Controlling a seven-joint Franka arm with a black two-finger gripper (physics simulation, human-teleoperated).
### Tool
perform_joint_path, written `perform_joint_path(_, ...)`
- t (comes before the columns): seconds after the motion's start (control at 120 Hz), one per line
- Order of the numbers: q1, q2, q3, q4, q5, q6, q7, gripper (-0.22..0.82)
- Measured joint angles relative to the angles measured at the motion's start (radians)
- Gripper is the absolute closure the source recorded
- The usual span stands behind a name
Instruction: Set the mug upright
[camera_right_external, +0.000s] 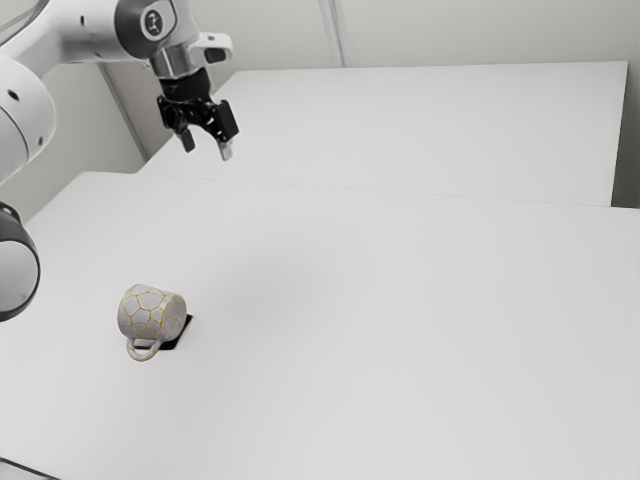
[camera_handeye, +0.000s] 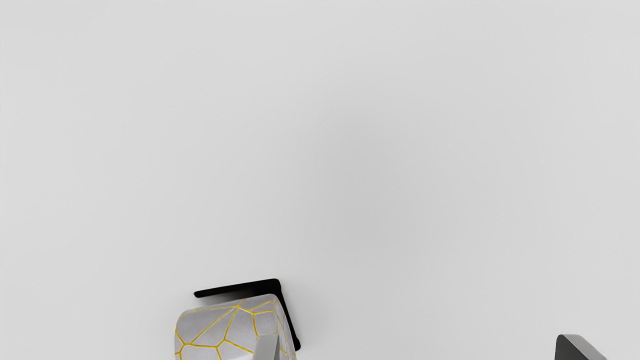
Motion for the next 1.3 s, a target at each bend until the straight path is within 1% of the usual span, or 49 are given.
perform_joint_path(0.167, 0.010, -0.009, 0.014, -0.018, -0.002, 0.000, 0.017, 0.00)
perform_joint_path(0.225, 0.014, -0.047, 0.047, -0.086, -0.018, 0.001, 0.021, 0.00)
perform_joint_path(0.308, 0.043, -0.143, 0.084, -0.261, -0.072, 0.010, 0.026, 0.00)
perform_joint_path(0.333, 0.043, -0.174, 0.102, -0.317, -0.089, 0.015, 0.028, 0.00)
perform_joint_path(0.4, 0.033, -0.250, 0.176, -0.446, -0.124, 0.036, 0.035, 0.00)
perform_joint_path(0.475, 0.008, -0.302, 0.284, -0.544, -0.167, 0.052, 0.052, 0.00)
perform_joint_path(0.575, 0.034, -0.316, 0.383, -0.612, -0.203, 0.069, 0.090, 0.00)
perform_joint_path(0.675, 0.097, -0.308, 0.436, -0.647, -0.219, 0.081, 0.135, 0.00)
perform_joint_path(0.783, 0.180, -0.279, 0.453, -0.673, -0.259, 0.099, 0.197, 0.00)
perform_joint_path(0.883, 0.251, -0.208, 0.457, -0.678, -0.331, 0.128, 0.270, 0.00)
perform_joint_path(0.917, 0.240, -0.181, 0.457, -0.679, -0.364, 0.139, 0.296, 0.00)
perform_joint_path(0.983, 0.168, -0.143, 0.457, -0.681, -0.434, 0.159, 0.353, 0.00)
perform_joint_path(1.025, 0.148, -0.129, 0.457, -0.691, -0.478, 0.171, 0.390, 0.00)
perform_joint_path(1.142, 0.160, -0.112, 0.457, -0.721, -0.578, 0.193, 0.483, 0.00)
perform_joint_path(1.3, 0.179, -0.110, 0.457, -0.754, -0.638, 0.208, 0.587, 0.00)
